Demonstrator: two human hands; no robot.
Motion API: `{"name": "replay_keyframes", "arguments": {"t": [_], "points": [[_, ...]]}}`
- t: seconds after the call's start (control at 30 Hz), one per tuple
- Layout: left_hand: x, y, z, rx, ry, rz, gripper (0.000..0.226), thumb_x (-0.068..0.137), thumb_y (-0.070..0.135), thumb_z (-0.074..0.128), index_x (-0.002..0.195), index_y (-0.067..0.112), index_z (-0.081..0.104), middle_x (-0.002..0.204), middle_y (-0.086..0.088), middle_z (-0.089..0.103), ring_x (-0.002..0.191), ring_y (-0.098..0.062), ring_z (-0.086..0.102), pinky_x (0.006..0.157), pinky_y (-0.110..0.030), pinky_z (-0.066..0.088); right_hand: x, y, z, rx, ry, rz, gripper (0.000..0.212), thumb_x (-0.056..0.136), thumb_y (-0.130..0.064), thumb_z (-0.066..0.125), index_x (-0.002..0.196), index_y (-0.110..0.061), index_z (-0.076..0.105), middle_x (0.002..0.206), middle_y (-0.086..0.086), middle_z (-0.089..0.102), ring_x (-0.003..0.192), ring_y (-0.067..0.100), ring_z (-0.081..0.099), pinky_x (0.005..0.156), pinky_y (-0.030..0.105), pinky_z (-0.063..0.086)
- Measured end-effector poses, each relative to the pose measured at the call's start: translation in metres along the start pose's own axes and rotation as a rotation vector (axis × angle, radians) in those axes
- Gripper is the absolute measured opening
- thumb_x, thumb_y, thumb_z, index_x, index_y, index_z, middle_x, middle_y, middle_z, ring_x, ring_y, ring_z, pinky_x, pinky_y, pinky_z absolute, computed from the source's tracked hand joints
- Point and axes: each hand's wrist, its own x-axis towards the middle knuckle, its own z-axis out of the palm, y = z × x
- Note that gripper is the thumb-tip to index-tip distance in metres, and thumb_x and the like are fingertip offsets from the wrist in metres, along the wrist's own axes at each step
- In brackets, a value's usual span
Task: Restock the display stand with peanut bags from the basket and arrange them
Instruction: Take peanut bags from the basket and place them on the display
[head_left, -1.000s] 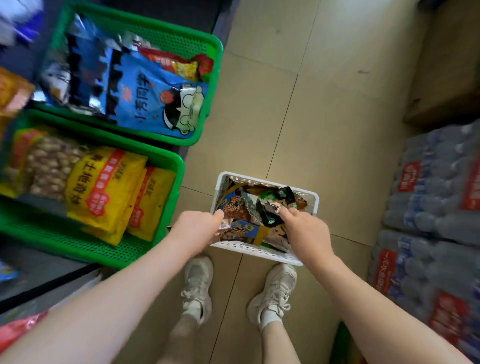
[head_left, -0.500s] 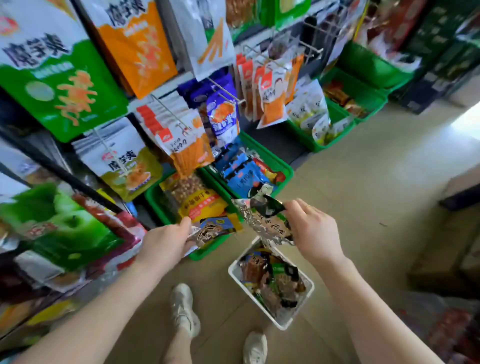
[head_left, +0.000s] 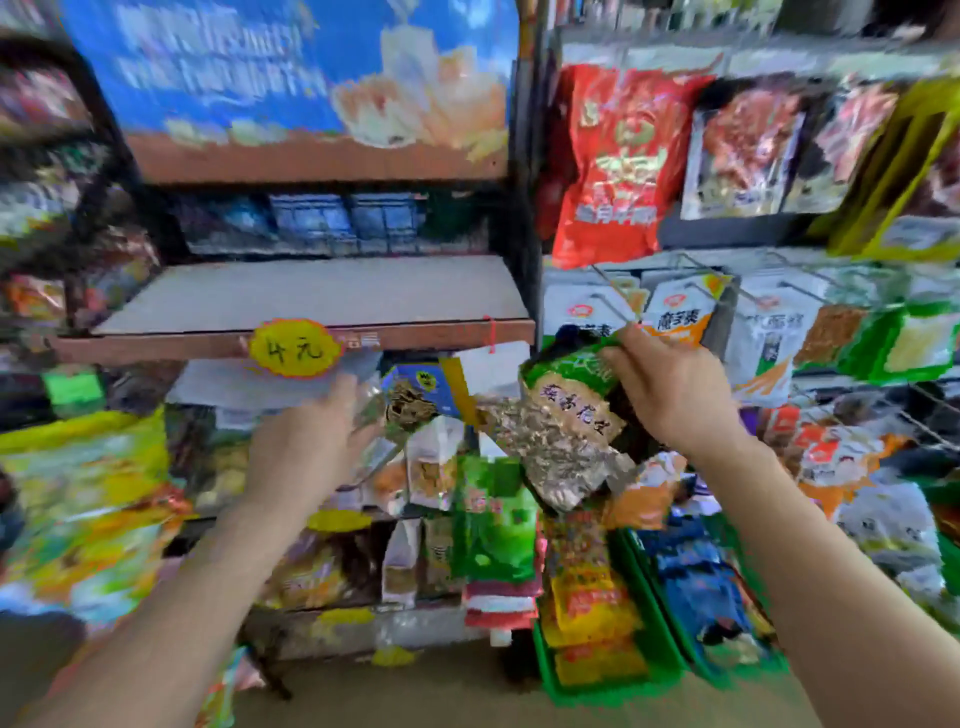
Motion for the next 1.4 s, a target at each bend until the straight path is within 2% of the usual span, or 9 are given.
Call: {"name": "replay_keyframes", "arguments": {"t": [0.13, 0.3, 0.6, 0.8, 0.93, 1.13, 1.2, 1.3, 1.4], "points": [[0.034, -0.088, -0.042, -0.080, 0.160, -0.179, 0.048, 0.077, 0.039, 0.069, 0.103, 0.003, 0.051, 0.078, -0.030, 0.065, 0.075, -0.045, 0.065, 0.057, -0.044, 0.048, 0.083, -0.054, 0.038, 0.129, -0.017, 0.063, 0.022, 0.088, -0.027, 0.048, 0.082, -0.006, 0.053, 0.060, 0.025, 0.061, 0.057, 0.040, 0.060, 0.045, 0.032, 0.033], [0.089, -0.165, -0.083, -0.113, 0.453, -0.215, 0.053, 0.079, 0.036, 0.069, 0.106, -0.005, 0.050, 0.074, -0.035, 0.061, 0.071, -0.047, 0.062, 0.050, -0.038, 0.038, 0.174, -0.097, 0.082, 0.221, -0.009, 0.015, 0.038, 0.088, -0.042, 0.036, 0.081, -0.007, 0.052, 0.067, 0.028, 0.061, 0.067, 0.045, 0.060, 0.056, 0.045, 0.045], [0.201, -0.224, -0.039, -0.170, 0.457, -0.282, 0.044, 0.081, 0.041, 0.064, 0.090, 0.004, 0.042, 0.081, -0.031, 0.064, 0.077, -0.048, 0.062, 0.054, -0.039, 0.039, 0.300, -0.089, 0.175, -0.249, -0.394, -0.116, 0.043, 0.097, -0.034, 0.039, 0.138, -0.020, 0.035, 0.108, 0.023, 0.064, 0.094, 0.040, 0.063, 0.065, 0.036, 0.045], [0.233, -0.237, -0.004, -0.288, 0.424, -0.421, 0.049, 0.077, 0.043, 0.068, 0.081, 0.009, 0.033, 0.078, -0.029, 0.063, 0.078, -0.044, 0.061, 0.055, -0.037, 0.035, 0.341, -0.068, 0.246, -0.453, -0.520, -0.050, 0.037, 0.093, -0.031, 0.047, 0.127, -0.017, 0.042, 0.122, 0.014, 0.056, 0.107, 0.035, 0.058, 0.080, 0.046, 0.052], [0.245, -0.255, 0.007, -0.367, 0.344, -0.398, 0.051, 0.069, 0.045, 0.075, 0.083, 0.007, 0.044, 0.075, -0.021, 0.064, 0.077, -0.039, 0.061, 0.059, -0.042, 0.044, 0.352, -0.105, 0.256, 0.301, -0.459, -0.158, 0.051, 0.088, -0.036, 0.058, 0.132, -0.016, 0.043, 0.134, 0.008, 0.049, 0.123, 0.025, 0.046, 0.098, 0.032, 0.037], [0.255, -0.276, 0.001, -0.452, 0.210, -0.261, 0.053, 0.065, 0.047, 0.078, 0.093, 0.013, 0.048, 0.074, -0.005, 0.064, 0.073, -0.024, 0.061, 0.060, -0.038, 0.046, 0.367, -0.191, 0.256, 0.529, -0.463, -0.383, 0.009, 0.087, -0.021, 0.062, 0.079, -0.019, 0.059, 0.067, 0.001, 0.057, 0.062, 0.017, 0.050, 0.060, 0.031, 0.031], [0.253, -0.280, 0.006, -0.599, 0.246, -0.291, 0.063, 0.065, 0.037, 0.080, 0.114, 0.016, 0.046, 0.088, 0.001, 0.064, 0.084, -0.018, 0.060, 0.066, -0.032, 0.043, 0.373, -0.202, 0.260, 0.520, -0.453, -0.300, 0.032, 0.088, -0.013, 0.058, 0.061, -0.021, 0.044, 0.054, -0.007, 0.037, 0.052, 0.015, 0.036, 0.054, 0.030, 0.023], [0.242, -0.284, 0.015, -0.629, 0.389, -0.193, 0.089, 0.066, 0.035, 0.080, 0.137, 0.013, 0.032, 0.126, -0.002, 0.049, 0.116, -0.014, 0.045, 0.097, -0.031, 0.037, 0.378, -0.223, 0.261, 0.514, -0.453, -0.156, 0.010, 0.088, -0.011, 0.058, 0.080, -0.005, 0.057, 0.060, -0.005, 0.043, 0.059, 0.018, 0.040, 0.049, 0.021, 0.028], [0.212, -0.278, 0.026, -0.870, 0.139, -0.133, 0.120, 0.045, 0.081, 0.062, 0.141, 0.020, 0.025, 0.134, 0.011, 0.030, 0.124, -0.006, 0.031, 0.104, -0.029, 0.029, 0.381, -0.246, 0.264, 0.566, -0.490, 0.085, 0.023, 0.088, -0.005, 0.052, 0.110, -0.007, 0.050, 0.066, -0.001, 0.048, 0.046, 0.012, 0.045, 0.032, 0.011, 0.029]]}}
